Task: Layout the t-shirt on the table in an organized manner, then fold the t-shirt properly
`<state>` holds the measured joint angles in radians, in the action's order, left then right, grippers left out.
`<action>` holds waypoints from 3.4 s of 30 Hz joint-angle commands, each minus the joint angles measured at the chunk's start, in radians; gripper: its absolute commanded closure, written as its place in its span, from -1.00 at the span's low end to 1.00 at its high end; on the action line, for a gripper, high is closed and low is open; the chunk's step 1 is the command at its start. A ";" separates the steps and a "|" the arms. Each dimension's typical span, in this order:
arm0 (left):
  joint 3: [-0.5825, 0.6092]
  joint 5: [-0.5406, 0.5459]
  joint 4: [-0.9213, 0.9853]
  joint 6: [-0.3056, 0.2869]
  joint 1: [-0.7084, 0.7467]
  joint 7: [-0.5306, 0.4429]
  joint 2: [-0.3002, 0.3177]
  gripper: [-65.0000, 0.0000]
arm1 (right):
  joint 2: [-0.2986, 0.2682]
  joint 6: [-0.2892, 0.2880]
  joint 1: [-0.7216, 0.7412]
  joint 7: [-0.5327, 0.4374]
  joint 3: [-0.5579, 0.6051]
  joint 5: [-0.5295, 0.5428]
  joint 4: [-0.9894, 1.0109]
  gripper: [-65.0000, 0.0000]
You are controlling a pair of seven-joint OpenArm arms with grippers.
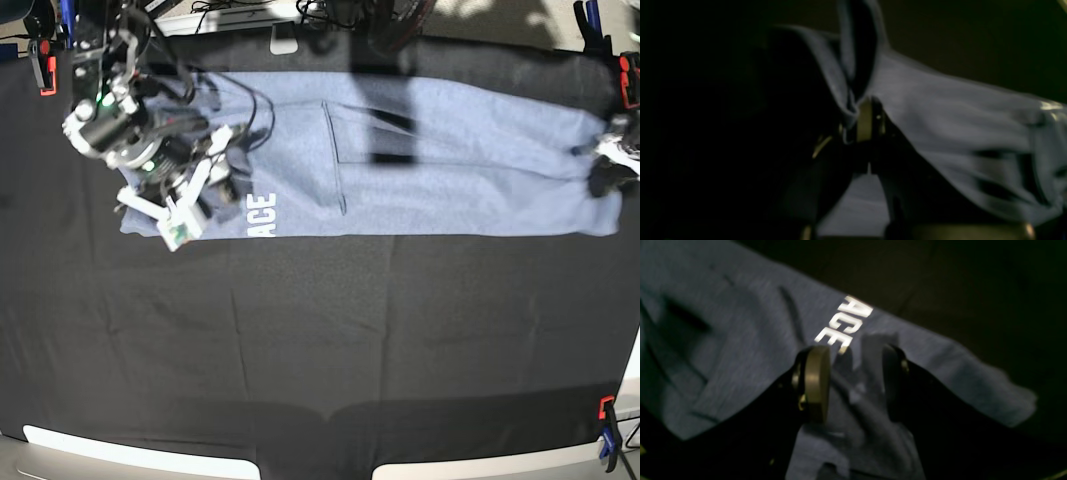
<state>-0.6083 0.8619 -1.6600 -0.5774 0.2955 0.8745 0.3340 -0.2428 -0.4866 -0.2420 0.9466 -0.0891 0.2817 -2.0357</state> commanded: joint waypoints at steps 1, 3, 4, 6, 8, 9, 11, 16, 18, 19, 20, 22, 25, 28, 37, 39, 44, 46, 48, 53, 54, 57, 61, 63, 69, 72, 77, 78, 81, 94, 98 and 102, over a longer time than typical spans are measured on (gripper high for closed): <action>0.009 0.022 -0.057 -0.009 -0.001 -0.011 -0.027 1.00 | -0.007 0.001 0.016 -0.024 -0.020 0.006 -0.019 0.22; 0.051 0.022 -0.118 -0.009 0.002 0.022 -0.108 1.00 | -0.008 0.001 0.024 -0.025 -0.054 0.010 -0.019 0.22; 0.082 0.021 -0.137 -0.009 0.002 0.037 -0.139 1.00 | -0.010 0.002 0.026 -0.025 -0.072 0.011 -0.019 0.22; 0.162 0.021 -0.150 -0.009 0.002 0.041 -0.183 1.00 | -0.023 0.002 0.026 -0.023 -0.104 0.023 -0.019 0.22; 0.246 0.010 -0.150 -0.008 0.001 0.032 -0.217 1.00 | -0.041 0.001 0.026 -0.020 -0.135 0.040 -0.019 0.22; 0.286 -0.011 -0.150 0.003 0.001 0.013 -0.234 1.00 | -0.050 0.001 0.026 -0.019 -0.151 0.040 -0.019 0.22; 0.363 -0.082 -0.150 0.063 0.001 -0.048 -0.263 1.00 | -0.068 0.002 0.026 -0.018 -0.180 0.040 -0.019 0.22; 0.539 -0.217 -0.150 0.171 -0.014 -0.140 -0.296 1.00 | -0.087 0.002 0.025 0.002 -0.233 0.105 -0.019 0.22; 0.603 -0.248 -0.150 0.191 -0.028 -0.139 -0.302 1.00 | -0.087 0.002 0.025 0.007 -0.238 0.116 -0.019 0.22; 0.633 -0.264 -0.150 0.206 -0.034 -0.140 -0.305 1.00 | -0.087 0.002 0.024 0.007 -0.238 0.116 -0.019 0.22; 0.660 -0.282 -0.150 0.222 -0.040 -0.143 -0.307 1.00 | -0.087 0.001 0.023 0.008 -0.238 0.116 -0.019 0.22; 0.710 -0.314 -0.150 0.254 -0.055 -0.148 -0.306 1.00 | -0.087 0.001 0.023 0.009 -0.238 0.115 -0.019 0.22; 0.765 -0.343 -0.148 0.273 -0.078 -0.164 -0.306 1.00 | -0.087 0.001 0.023 0.009 -0.238 0.116 -0.019 0.22; 0.803 -0.341 -0.148 0.275 -0.100 -0.165 -0.312 1.00 | -0.087 0.001 0.023 0.016 -0.238 0.116 -0.019 0.22; 0.872 -0.327 -0.148 0.207 -0.191 -0.141 -0.375 0.12 | -0.087 0.002 0.023 0.031 -0.238 0.116 -0.019 0.22; 0.871 -0.327 -0.148 0.207 -0.199 -0.121 -0.366 0.12 | -0.087 0.002 0.023 0.031 -0.238 0.116 -0.019 0.22; 0.862 -0.340 -0.150 0.170 -0.199 -0.113 -0.302 0.12 | -0.087 0.002 0.019 0.047 -0.241 0.129 -0.019 0.22; 0.826 -0.338 -0.153 0.153 -0.198 -0.113 -0.265 0.12 | -0.087 0.001 0.001 0.072 -0.267 0.195 -0.019 0.22; 0.763 -0.338 -0.153 0.154 -0.195 -0.116 -0.227 0.12 | -0.087 -0.016 -0.030 0.104 -0.323 0.260 -0.019 0.22; 0.557 -0.273 -0.153 0.095 -0.130 -0.151 -0.148 0.12 | -0.091 -0.104 -0.129 0.121 -0.559 0.436 0.005 0.22; 0.521 -0.258 -0.153 0.072 -0.112 -0.151 -0.141 0.12 | -0.096 -0.124 -0.143 0.125 -0.598 0.473 0.026 0.22; 0.439 -0.251 -0.153 0.024 -0.066 -0.159 -0.134 0.12 | -0.124 -0.173 -0.160 0.139 -0.656 0.542 0.135 0.08; 0.383 -0.245 -0.153 0.008 -0.032 -0.169 -0.134 0.12 | -0.166 -0.203 -0.138 0.129 -0.644 0.599 0.320 0.00; 0.380 -0.240 -0.153 0.008 -0.029 -0.168 -0.134 0.12 | -0.178 -0.206 -0.109 0.140 -0.627 0.601 0.404 0.00; 0.380 -0.241 -0.153 0.008 -0.027 -0.169 -0.134 0.12 | -0.181 -0.206 -0.035 0.158 -0.603 0.613 0.605 0.00; 0.380 -0.241 -0.153 0.008 -0.027 -0.171 -0.134 0.12 | -0.181 -0.206 -0.012 0.158 -0.570 0.620 0.653 0.00; 0.380 -0.242 -0.153 0.008 -0.027 -0.173 -0.134 0.13 | -0.181 -0.205 -0.004 0.149 -0.447 0.614 0.657 0.00; 0.380 -0.244 -0.153 0.008 -0.027 -0.172 -0.134 0.13 | -0.181 -0.201 -0.003 0.140 -0.421 0.610 0.657 0.00; 0.380 -0.244 -0.153 0.008 -0.027 -0.172 -0.134 0.13 | -0.180 -0.164 -0.002 0.130 -0.360 0.609 0.657 0.00; 0.380 -0.270 -0.153 0.008 -0.026 -0.168 -0.134 0.13 | -0.083 -0.142 0.023 0.098 -0.317 0.589 0.657 0.79; 0.380 -0.320 -0.153 0.008 -0.013 -0.166 -0.130 0.13 | -0.084 -0.143 0.028 0.119 -0.335 0.589 0.588 1.00; 0.365 -0.311 -0.153 0.008 0.004 -0.165 -0.130 0.13 | -0.077 -0.133 0.029 0.213 -0.353 0.590 0.402 1.00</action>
<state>-0.2378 0.5262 -1.7920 -0.5591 0.3084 0.7334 0.1955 -0.3092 -0.6159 -0.2276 1.1858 -0.4351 0.8379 -1.6157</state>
